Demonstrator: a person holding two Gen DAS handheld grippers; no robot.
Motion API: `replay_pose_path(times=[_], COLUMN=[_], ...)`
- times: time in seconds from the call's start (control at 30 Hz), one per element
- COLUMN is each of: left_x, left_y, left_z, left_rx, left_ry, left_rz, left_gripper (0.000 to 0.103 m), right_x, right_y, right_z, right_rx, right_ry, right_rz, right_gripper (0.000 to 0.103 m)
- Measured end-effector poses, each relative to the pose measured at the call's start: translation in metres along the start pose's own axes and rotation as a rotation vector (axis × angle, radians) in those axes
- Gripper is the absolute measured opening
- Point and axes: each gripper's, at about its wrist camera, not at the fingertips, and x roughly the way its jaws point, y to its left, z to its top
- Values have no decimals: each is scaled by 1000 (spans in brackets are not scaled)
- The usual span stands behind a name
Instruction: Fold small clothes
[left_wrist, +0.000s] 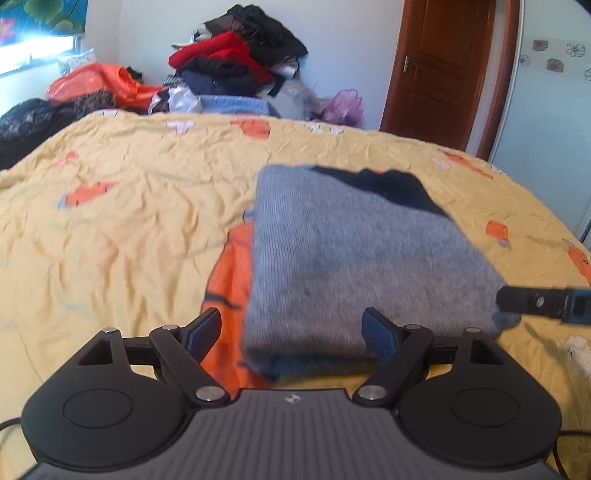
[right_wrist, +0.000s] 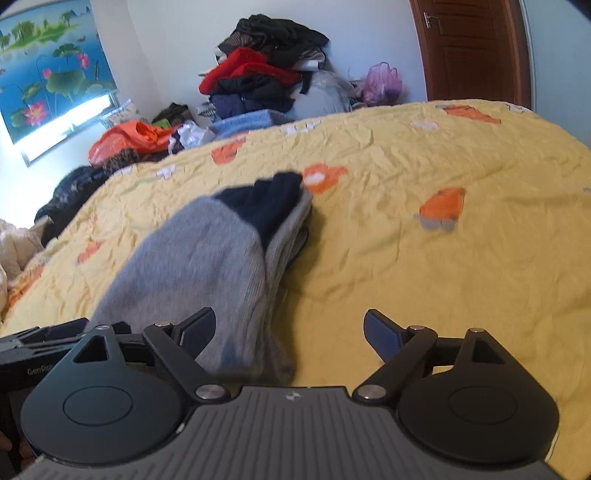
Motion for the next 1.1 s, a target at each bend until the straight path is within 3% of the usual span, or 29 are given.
replay_pose_path(times=[0.13, 0.2, 0.33, 0.37, 0.6, 0.8, 0.93, 1.1], left_x=[-6, -7, -2, -4, 3, 4, 4, 1], left_y=[-4, -5, -14, -17, -8, -5, -5, -5], left_z=[-17, -21, -34, -39, -30, -31, -32, -34], left_rx=[19, 40, 128, 148, 134, 134, 128, 130], left_ry=[-21, -13, 8, -21, 29, 20, 17, 12], left_rz=[22, 35, 80, 87, 52, 39, 42, 40], left_gripper=[85, 85, 95, 95, 103, 103, 103, 103], right_x=[6, 4, 3, 3, 7, 14, 17, 17], right_y=[21, 34, 47, 49, 53, 48, 52, 50], right_z=[-31, -43, -58, -59, -52, -44, -53, -53], right_rx=[-40, -117, -204, -205, -168, -104, -130, -131], right_ry=[45, 19, 20, 17, 56, 72, 1, -5], right_rz=[-63, -112, -153, -158, -200, -226, -252, -246], right_gripper=[93, 98, 103, 103, 103, 103, 103, 103])
